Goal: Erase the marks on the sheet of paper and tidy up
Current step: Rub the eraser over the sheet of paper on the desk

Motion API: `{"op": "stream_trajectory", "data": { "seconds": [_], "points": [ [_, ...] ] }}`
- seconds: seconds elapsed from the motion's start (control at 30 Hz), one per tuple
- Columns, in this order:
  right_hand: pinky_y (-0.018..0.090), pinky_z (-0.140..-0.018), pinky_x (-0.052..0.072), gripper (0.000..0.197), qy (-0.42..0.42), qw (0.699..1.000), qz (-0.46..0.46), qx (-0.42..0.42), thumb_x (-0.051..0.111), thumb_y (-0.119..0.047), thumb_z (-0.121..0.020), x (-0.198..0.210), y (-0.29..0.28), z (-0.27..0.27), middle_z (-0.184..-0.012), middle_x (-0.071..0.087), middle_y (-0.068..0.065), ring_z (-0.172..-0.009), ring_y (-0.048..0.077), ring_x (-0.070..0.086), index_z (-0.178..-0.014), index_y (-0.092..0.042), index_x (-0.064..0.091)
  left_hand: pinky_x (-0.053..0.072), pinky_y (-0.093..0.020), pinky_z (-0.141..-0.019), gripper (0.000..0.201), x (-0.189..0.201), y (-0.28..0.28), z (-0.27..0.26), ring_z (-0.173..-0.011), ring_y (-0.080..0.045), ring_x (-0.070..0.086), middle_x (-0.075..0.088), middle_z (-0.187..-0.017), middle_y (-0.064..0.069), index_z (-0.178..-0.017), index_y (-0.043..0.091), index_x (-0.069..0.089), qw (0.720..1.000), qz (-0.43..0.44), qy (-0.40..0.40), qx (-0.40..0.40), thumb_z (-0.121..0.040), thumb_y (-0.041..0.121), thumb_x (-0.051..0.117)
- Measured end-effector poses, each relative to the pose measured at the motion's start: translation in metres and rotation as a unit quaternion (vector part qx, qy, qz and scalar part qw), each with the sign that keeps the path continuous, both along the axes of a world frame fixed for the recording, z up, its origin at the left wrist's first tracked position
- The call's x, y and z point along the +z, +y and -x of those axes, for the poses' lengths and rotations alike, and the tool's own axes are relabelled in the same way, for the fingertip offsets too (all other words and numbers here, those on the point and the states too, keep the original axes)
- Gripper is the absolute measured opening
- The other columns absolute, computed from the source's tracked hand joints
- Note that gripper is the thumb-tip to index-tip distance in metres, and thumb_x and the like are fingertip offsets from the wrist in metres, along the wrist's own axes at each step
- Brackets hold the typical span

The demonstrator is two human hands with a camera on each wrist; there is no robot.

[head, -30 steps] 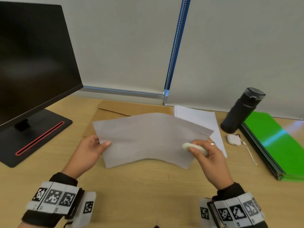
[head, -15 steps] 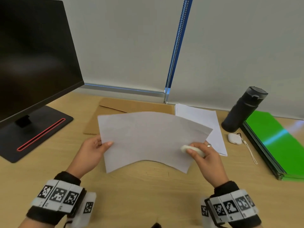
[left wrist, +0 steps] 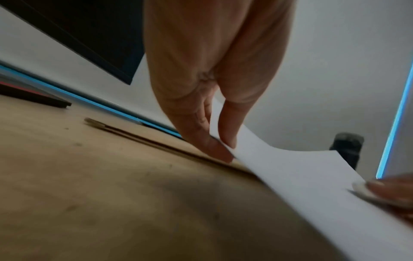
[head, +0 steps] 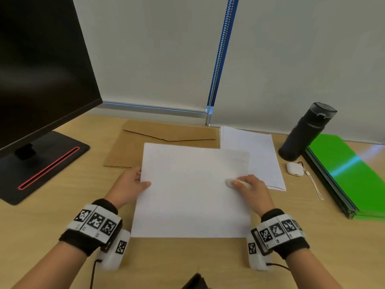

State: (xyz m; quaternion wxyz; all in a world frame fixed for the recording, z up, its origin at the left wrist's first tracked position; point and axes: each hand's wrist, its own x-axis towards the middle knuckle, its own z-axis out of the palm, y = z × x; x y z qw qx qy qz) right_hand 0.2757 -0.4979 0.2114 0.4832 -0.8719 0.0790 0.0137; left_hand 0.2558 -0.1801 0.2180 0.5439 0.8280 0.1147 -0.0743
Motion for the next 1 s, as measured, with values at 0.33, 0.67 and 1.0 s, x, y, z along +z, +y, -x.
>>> {"op": "stream_trajectory", "data": {
  "seconds": [0.33, 0.67, 1.0],
  "points": [
    [0.027, -0.077, 0.039, 0.021, 0.112, 0.993, 0.041, 0.018, 0.06, -0.031, -0.088, -0.042, -0.013, 0.003, -0.091, 0.063, 0.004, -0.093, 0.021, 0.057, -0.085, -0.011, 0.063, 0.022, -0.043, -0.112, 0.091, -0.05, -0.021, 0.011, -0.138, -0.03, 0.015, 0.012, -0.152, -0.006, -0.15, 0.027, 0.014, 0.946, -0.297, 0.026, -0.129, -0.081, 0.024, 0.073],
    [0.027, -0.062, 0.036, 0.036, 0.058, 0.995, 0.006, -0.086, 0.035, -0.038, -0.098, -0.013, 0.013, 0.0, -0.077, 0.049, 0.008, -0.072, 0.022, 0.047, -0.089, -0.005, 0.048, -0.007, -0.05, -0.114, 0.125, -0.042, -0.065, 0.002, -0.141, -0.026, -0.027, -0.034, -0.152, 0.002, -0.147, 0.022, -0.024, 0.798, -0.415, 0.128, -0.417, -0.074, 0.045, 0.075],
    [0.032, -0.078, 0.051, 0.046, 0.294, 0.79, -0.535, -0.06, 0.036, -0.049, -0.094, -0.047, 0.106, 0.01, -0.078, 0.066, 0.01, -0.074, 0.02, 0.066, -0.083, -0.008, 0.056, 0.001, -0.048, -0.117, 0.128, -0.041, -0.063, 0.006, -0.144, -0.021, -0.021, -0.032, -0.152, 0.003, -0.147, 0.016, -0.025, 0.768, -0.444, 0.143, -0.439, -0.072, 0.054, 0.073]
  ]
}}
